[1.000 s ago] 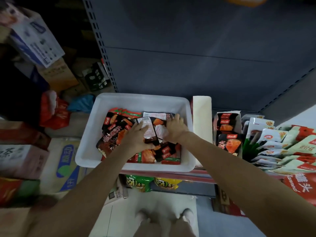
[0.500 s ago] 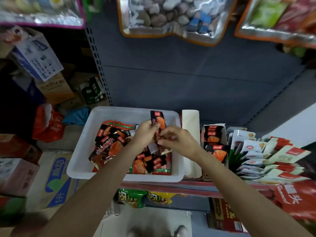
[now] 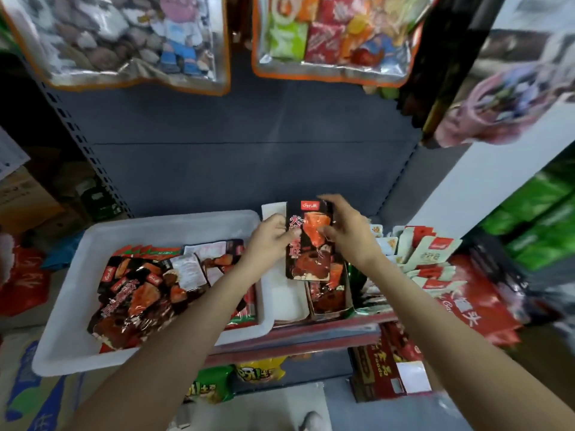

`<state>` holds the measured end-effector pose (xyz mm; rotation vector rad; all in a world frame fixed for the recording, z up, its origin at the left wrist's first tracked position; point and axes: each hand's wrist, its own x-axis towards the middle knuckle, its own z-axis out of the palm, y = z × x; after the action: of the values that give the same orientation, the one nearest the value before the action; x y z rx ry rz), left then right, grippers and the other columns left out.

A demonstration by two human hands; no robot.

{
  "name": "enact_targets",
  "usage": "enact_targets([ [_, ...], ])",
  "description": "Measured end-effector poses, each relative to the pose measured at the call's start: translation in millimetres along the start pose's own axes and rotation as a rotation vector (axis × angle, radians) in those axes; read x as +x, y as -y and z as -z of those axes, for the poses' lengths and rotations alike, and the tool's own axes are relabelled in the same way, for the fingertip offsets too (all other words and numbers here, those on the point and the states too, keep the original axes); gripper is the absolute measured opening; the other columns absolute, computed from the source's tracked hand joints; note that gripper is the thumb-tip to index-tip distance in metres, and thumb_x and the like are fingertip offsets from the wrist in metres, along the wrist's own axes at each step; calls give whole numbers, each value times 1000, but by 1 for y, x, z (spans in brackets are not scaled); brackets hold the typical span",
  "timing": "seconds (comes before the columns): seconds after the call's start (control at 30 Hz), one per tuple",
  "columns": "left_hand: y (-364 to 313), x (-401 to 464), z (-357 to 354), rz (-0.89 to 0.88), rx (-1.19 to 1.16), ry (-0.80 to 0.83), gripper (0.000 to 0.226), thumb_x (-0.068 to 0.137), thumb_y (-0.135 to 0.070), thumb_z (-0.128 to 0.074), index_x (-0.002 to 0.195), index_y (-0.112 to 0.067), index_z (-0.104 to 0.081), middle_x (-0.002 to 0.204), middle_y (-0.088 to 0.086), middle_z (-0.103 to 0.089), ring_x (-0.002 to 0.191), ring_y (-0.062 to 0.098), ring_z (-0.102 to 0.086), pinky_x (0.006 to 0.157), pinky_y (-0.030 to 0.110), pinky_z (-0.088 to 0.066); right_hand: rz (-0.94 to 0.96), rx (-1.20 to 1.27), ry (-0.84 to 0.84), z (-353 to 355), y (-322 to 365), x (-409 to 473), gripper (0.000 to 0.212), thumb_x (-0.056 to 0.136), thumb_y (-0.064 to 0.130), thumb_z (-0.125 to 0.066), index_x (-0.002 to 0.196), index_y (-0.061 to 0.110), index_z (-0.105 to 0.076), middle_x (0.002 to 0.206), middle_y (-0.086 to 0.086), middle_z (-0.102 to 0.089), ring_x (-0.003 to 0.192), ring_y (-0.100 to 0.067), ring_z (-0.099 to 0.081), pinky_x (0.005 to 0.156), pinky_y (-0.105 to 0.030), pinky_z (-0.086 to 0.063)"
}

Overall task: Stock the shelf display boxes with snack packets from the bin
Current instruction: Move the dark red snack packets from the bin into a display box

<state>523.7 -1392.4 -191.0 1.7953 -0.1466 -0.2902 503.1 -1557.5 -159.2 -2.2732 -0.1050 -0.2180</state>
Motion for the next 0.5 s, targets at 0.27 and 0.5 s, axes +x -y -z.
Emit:
enact_targets([
  [0.27, 6, 5, -20, 3, 267, 63, 26, 90, -17, -62, 114, -11, -54, 102, 3, -61, 91, 17, -60, 69, 16, -43, 37, -283, 110, 16, -24, -5, 26, 87, -3, -56, 109, 8, -47, 90, -9, -61, 77, -24, -57, 68, -33, -45],
  [0.5, 8, 5, -34, -103, 376, -8, 13, 86, -13, -67, 98, -9, -66, 99, 6, -71, 91, 21, -67, 83, 32, -50, 52, -452, 150, 9, -30, -7, 15, 86, 2, -56, 101, 5, -57, 96, -14, -63, 85, -32, -59, 69, -38, -48],
])
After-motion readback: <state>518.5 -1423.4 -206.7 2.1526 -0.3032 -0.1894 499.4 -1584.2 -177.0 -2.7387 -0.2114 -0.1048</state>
